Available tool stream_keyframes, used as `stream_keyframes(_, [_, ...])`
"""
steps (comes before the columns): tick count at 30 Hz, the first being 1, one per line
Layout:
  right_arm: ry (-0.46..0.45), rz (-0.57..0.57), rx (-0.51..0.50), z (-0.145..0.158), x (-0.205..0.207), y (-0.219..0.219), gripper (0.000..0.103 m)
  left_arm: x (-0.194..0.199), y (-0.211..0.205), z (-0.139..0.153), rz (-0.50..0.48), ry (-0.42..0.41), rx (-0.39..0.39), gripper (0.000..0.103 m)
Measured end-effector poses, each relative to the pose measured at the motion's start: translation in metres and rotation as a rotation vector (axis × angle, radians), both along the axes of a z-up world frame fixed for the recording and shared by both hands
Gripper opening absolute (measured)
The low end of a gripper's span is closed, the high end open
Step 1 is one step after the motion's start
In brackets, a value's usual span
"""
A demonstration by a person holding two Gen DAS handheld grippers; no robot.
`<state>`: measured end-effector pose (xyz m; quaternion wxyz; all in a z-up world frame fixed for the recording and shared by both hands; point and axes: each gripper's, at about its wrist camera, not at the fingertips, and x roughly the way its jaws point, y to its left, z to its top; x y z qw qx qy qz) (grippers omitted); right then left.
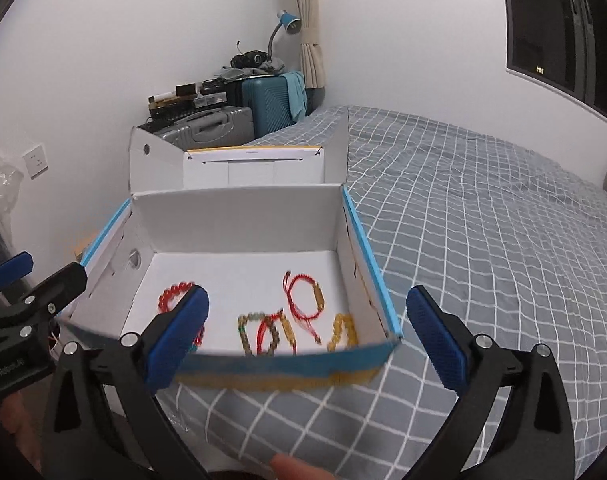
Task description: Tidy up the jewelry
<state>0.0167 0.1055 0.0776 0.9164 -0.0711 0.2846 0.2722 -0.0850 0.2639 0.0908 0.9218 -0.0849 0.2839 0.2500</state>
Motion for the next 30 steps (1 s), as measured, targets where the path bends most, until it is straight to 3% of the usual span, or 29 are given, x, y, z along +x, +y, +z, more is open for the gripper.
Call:
stream_keyframes(8, [0.018, -0.006, -0.01, -0.024, -0.025, -0.019, 0.095, -0.024, -0.012, -0.026, -0.002, 0.015, -0.035, 0.097])
stream_keyframes(12, [0.023, 0.005, -0.03, -0.033, -0.033, -0.02, 0.095, -0.027, -0.02, -0.028, -0.001, 0.036, -0.014, 0.097])
stream_keyframes(30, [0.034, 0.008, -0.048, -0.037, -0.032, -0.019, 0.095, -0.024, -0.03, -0.037, -0.003, 0.069, 0.029, 0.097])
